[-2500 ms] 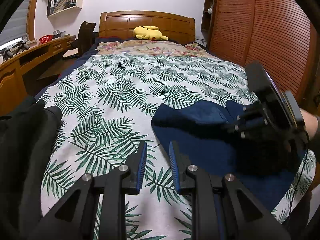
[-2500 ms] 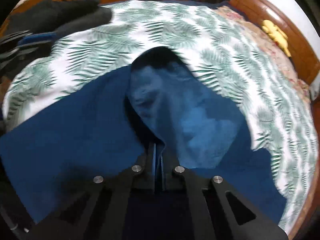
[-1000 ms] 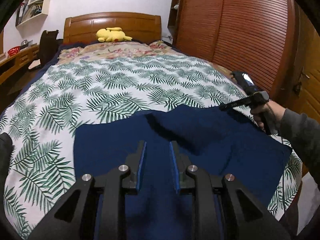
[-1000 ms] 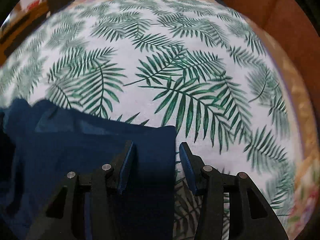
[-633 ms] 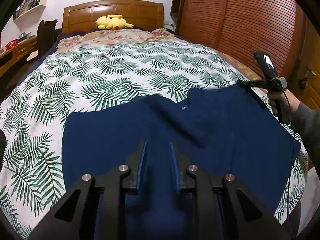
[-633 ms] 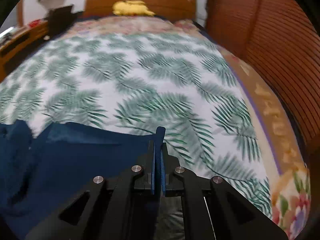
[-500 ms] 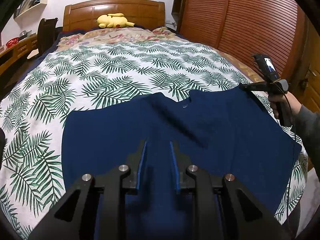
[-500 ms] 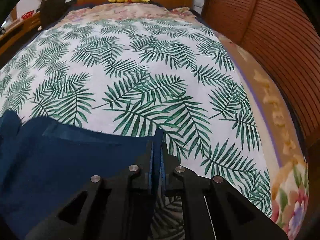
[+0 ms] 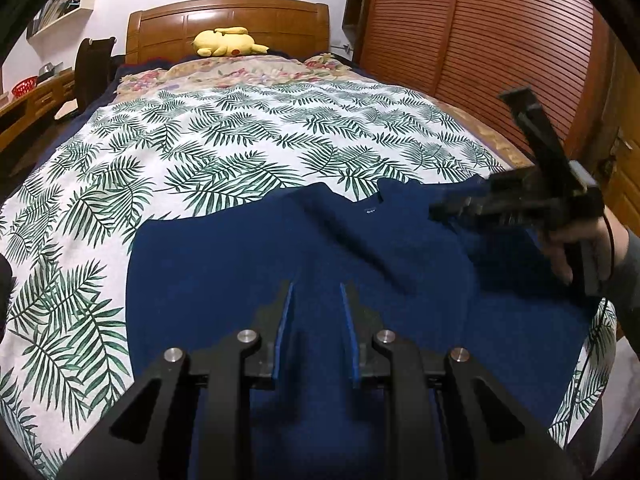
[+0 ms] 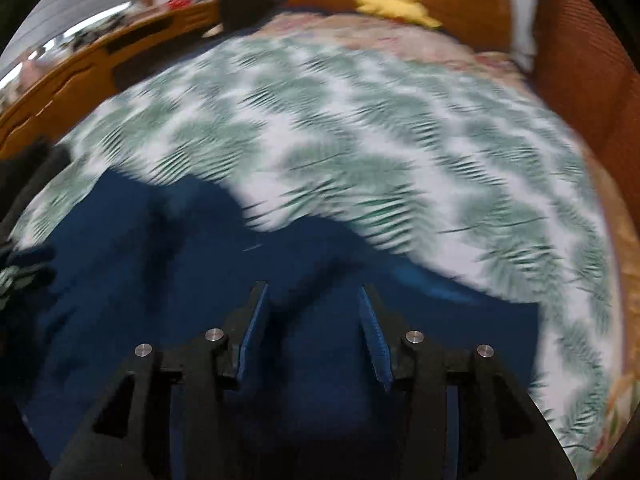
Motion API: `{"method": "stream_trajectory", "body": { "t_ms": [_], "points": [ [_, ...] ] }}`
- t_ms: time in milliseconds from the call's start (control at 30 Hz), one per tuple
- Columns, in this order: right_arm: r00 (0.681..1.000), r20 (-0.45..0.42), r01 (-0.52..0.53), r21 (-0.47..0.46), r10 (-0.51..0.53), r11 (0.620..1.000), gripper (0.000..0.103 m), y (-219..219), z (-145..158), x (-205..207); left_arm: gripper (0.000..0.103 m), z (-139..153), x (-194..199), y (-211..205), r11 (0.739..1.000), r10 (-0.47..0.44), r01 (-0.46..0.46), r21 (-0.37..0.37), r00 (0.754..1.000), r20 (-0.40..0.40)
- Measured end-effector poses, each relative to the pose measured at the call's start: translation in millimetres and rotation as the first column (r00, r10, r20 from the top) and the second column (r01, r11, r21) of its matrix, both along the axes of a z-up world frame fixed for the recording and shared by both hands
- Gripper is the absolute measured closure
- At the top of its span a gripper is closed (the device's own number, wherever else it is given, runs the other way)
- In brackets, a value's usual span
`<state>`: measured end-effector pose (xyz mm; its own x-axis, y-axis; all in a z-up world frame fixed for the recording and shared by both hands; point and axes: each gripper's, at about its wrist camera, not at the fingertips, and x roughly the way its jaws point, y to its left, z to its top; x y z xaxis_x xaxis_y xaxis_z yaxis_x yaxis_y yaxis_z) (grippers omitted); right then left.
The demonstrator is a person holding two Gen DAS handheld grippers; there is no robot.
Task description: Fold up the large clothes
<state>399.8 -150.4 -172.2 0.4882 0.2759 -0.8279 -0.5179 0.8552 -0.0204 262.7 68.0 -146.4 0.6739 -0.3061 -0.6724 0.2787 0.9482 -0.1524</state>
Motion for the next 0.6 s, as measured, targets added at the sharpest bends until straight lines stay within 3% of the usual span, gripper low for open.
{"method": "stream_trajectory", "body": {
  "t_ms": [100,167,200,233,433,533,600],
  "points": [
    [0.997,-0.06,-0.04,-0.022,0.038,0.999,0.057,24.8,-18.7,-7.7,0.082,-0.2,-1.3,1.3,1.0,0.001,-0.001,-0.002,1.0,-0.002],
    [0.997,-0.063,-0.047,-0.046,0.044,0.998,0.076,33.3,-28.3,-4.9,0.082,-0.4,-1.9,1.5,1.0,0.003,-0.003,0.0,1.0,-0.004],
    [0.997,-0.07,-0.049,-0.051,0.045,0.997,0.098,34.5,-32.7,-2.3,0.082,-0.6,-2.1,1.4,1.0,0.004,-0.004,0.002,1.0,-0.004],
    [0.996,-0.075,-0.049,-0.059,0.045,0.997,0.102,35.9,-37.1,2.5,0.082,-0.9,-2.3,1.6,1.0,0.003,-0.003,0.003,1.0,-0.004],
    [1.0,0.025,-0.005,-0.083,0.007,0.997,0.103,40.3,-38.8,25.1,0.082,-2.4,-2.0,1.0,1.0,0.002,-0.002,0.013,1.0,-0.007],
    [0.999,-0.012,0.03,-0.033,-0.031,0.999,0.103,31.4,-33.5,36.4,0.082,-2.3,-2.3,1.3,1.0,0.0,0.0,0.012,1.0,-0.006],
    [0.999,0.011,0.045,-0.04,-0.045,0.998,0.099,24.5,-22.4,29.5,0.082,-1.6,-2.9,1.1,1.0,0.0,0.0,0.014,1.0,-0.001]
  ]
}}
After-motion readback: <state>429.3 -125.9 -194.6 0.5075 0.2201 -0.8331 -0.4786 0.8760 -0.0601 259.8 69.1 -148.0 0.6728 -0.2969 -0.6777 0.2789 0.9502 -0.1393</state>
